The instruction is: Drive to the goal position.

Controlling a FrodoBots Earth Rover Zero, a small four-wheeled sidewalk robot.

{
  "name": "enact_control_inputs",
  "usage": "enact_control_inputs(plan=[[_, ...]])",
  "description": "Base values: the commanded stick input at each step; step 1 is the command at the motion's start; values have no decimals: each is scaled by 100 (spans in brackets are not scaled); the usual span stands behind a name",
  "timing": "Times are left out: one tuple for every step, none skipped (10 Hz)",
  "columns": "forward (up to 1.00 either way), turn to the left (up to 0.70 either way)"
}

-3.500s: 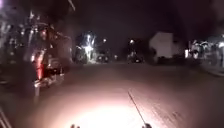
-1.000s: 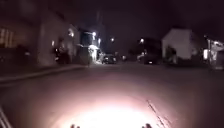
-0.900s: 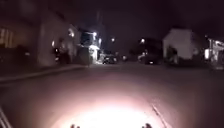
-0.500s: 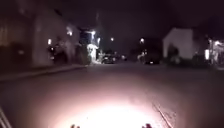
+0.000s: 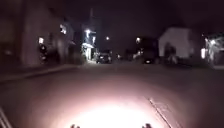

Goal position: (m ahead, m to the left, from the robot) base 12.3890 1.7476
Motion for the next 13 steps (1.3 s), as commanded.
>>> enact_control_inputs(plan=[[100, -40], [100, -40], [100, -6], [100, 0], [100, 0], [100, 0], [100, 0], [100, -22], [100, -22], [100, -4], [100, 0], [100, 0], [100, 0]])
